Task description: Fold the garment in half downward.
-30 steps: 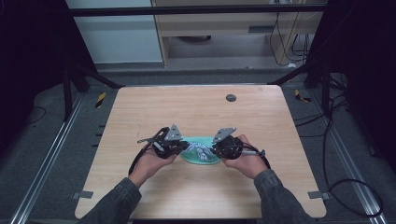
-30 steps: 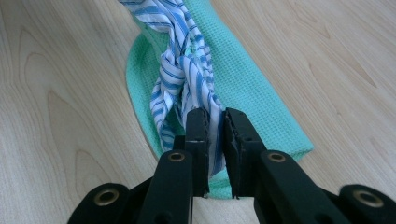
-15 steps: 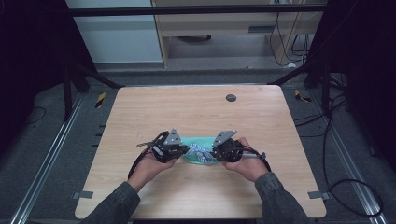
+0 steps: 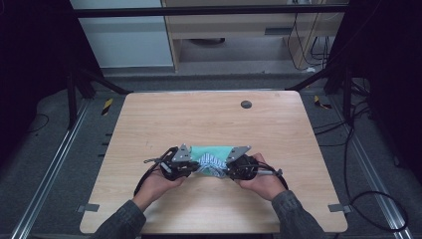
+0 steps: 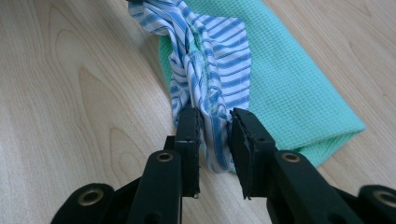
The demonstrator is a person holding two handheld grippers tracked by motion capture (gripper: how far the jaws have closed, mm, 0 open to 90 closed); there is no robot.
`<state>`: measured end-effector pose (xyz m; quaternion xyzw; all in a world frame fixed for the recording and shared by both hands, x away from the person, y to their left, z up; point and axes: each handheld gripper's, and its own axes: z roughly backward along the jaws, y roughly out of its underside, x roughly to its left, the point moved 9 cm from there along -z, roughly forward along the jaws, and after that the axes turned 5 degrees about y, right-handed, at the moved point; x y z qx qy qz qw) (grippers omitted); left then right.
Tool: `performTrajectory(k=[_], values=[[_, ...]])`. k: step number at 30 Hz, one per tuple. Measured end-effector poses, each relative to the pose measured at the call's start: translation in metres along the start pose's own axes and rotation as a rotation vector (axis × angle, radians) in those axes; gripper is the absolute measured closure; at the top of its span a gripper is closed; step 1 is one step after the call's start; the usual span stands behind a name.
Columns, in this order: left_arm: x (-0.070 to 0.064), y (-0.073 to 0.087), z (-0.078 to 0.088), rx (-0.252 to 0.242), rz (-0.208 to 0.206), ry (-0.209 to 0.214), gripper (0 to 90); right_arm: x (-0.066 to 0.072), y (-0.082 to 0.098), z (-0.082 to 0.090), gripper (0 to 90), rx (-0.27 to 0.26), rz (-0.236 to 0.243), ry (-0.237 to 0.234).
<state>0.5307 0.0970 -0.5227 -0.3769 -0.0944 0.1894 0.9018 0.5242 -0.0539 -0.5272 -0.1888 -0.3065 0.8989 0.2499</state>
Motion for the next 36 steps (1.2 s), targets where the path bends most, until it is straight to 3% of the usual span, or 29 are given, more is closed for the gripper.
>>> performTrajectory(k=[10,17,36], values=[[-0.002,0.006,-0.002,0.002,0.005,0.008,86.9,0.007,0.008,-0.003,80.7,-0.001,0.0,-0.011],[-0.005,0.014,-0.002,0.003,0.008,0.022,87.4,0.013,0.013,-0.002,88.0,0.008,0.025,-0.028],[-0.014,0.03,-0.004,0.039,-0.019,0.045,87.9,0.027,0.021,-0.005,90.0,0.075,0.106,-0.055]])
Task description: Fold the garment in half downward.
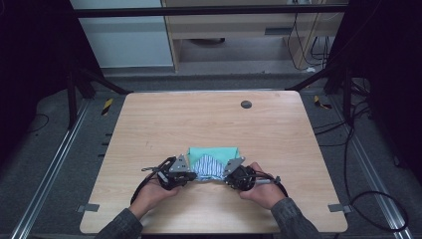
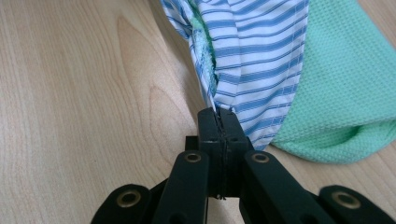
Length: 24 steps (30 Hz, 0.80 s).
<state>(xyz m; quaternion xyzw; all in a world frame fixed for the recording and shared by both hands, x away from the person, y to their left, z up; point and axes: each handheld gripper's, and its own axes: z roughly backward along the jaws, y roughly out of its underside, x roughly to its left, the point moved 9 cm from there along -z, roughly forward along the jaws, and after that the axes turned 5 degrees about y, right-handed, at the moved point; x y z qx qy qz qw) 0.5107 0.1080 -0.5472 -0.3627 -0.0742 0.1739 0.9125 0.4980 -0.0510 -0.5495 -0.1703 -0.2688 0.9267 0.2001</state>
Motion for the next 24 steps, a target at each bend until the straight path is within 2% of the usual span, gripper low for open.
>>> performTrajectory(k=[8,14,15,17,20,22,24], values=[[-0.003,0.003,-0.001,0.013,-0.007,0.007,87.9,0.003,0.002,-0.002,90.0,0.02,0.009,-0.002],[-0.004,0.005,0.0,-0.003,0.019,0.017,87.7,0.002,0.001,0.0,89.6,0.006,-0.001,-0.009],[-0.005,0.004,0.0,-0.018,0.037,0.019,87.4,0.002,0.001,0.0,89.1,0.003,-0.002,-0.007],[-0.004,0.003,0.002,-0.032,0.048,0.019,85.2,0.001,0.001,0.001,84.4,-0.006,-0.01,-0.003],[-0.003,0.002,0.008,-0.076,0.085,0.004,74.0,-0.002,0.004,0.004,70.9,-0.013,-0.047,0.006],[-0.004,0.002,0.012,-0.085,0.092,0.005,67.9,-0.005,0.006,0.006,62.9,-0.022,-0.07,0.017],[-0.003,0.002,0.016,-0.096,0.104,-0.015,58.9,-0.007,0.009,0.01,55.4,-0.03,-0.091,0.024]])
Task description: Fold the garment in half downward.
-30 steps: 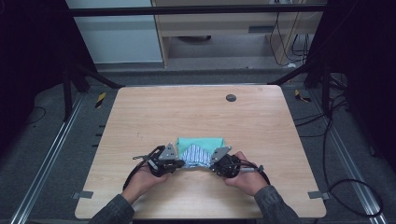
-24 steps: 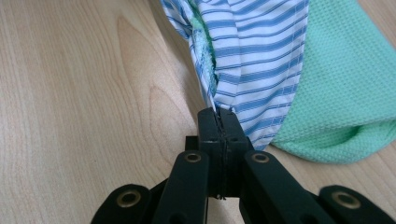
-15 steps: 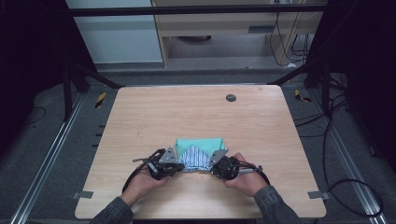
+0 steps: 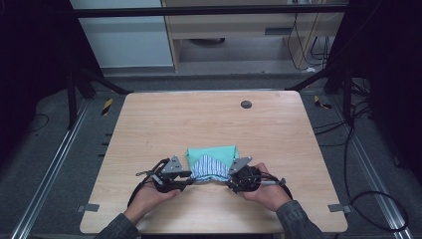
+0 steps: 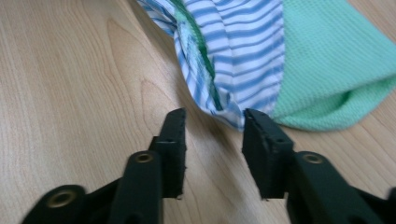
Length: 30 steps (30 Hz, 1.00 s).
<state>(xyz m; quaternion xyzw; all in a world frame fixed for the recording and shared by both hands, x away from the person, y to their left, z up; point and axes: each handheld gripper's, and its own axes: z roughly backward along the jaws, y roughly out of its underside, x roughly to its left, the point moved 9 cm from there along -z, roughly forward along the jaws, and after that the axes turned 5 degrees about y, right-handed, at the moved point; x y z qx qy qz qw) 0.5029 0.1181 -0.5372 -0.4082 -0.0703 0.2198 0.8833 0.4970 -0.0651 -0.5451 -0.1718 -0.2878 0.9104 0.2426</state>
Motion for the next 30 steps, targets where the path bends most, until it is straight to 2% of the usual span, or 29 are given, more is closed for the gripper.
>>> performTrajectory(k=[5,8,11,15,22,25,30], values=[[0.005,-0.001,0.01,-0.015,0.04,-0.036,36.7,-0.006,0.006,0.01,37.8,-0.014,-0.044,0.019],[0.014,-0.002,0.019,-0.034,0.052,-0.072,28.1,-0.016,0.01,0.015,28.0,-0.034,-0.069,0.067],[0.027,0.001,0.025,-0.023,0.086,-0.115,17.3,-0.031,0.016,0.019,21.4,-0.048,-0.127,0.115],[0.045,0.006,0.032,-0.01,0.124,-0.146,12.0,-0.051,0.024,0.023,16.7,-0.055,-0.217,0.157],[0.071,0.019,0.04,0.02,0.165,-0.186,9.0,-0.076,0.036,0.023,11.7,-0.065,-0.323,0.201],[0.081,0.024,0.042,0.028,0.183,-0.205,8.5,-0.087,0.043,0.019,9.9,-0.05,-0.383,0.22],[0.093,0.031,0.045,0.035,0.204,-0.225,8.0,-0.106,0.055,0.014,8.0,-0.041,-0.455,0.262]])
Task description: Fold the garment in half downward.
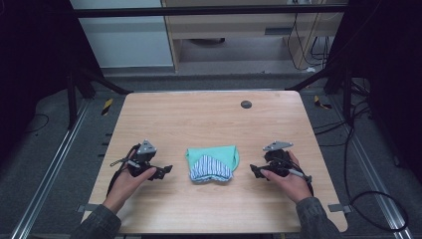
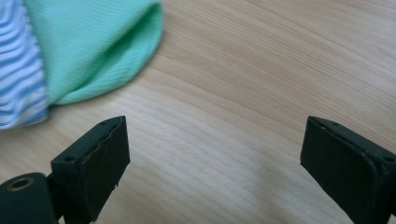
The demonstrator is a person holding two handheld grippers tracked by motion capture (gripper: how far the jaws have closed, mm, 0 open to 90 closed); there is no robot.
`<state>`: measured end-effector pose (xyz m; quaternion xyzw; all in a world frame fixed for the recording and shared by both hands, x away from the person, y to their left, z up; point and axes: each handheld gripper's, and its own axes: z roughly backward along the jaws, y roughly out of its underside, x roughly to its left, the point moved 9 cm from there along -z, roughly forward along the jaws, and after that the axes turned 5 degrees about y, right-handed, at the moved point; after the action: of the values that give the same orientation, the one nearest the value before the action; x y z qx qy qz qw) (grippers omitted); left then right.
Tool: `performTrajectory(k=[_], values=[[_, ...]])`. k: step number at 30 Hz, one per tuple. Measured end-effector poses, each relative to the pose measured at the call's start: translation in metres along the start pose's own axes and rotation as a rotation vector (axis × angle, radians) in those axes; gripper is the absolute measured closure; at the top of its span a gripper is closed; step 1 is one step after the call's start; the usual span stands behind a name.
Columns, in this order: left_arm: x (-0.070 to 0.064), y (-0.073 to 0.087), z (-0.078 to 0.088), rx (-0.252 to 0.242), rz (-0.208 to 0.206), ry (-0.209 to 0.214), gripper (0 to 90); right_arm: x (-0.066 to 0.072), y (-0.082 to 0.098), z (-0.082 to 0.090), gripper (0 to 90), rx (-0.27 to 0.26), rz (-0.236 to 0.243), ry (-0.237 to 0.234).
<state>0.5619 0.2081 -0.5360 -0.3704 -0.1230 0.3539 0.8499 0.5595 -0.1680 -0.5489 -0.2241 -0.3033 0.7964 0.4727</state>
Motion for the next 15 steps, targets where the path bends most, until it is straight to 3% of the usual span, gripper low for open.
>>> performTrajectory(k=[8,15], values=[[0.026,0.006,-0.004,0.02,0.038,-0.049,7.9,-0.024,0.002,-0.011,7.9,0.013,-0.067,0.055],[0.043,0.008,-0.008,0.01,0.079,-0.086,7.9,-0.035,0.001,-0.021,7.8,0.016,-0.109,0.091]])
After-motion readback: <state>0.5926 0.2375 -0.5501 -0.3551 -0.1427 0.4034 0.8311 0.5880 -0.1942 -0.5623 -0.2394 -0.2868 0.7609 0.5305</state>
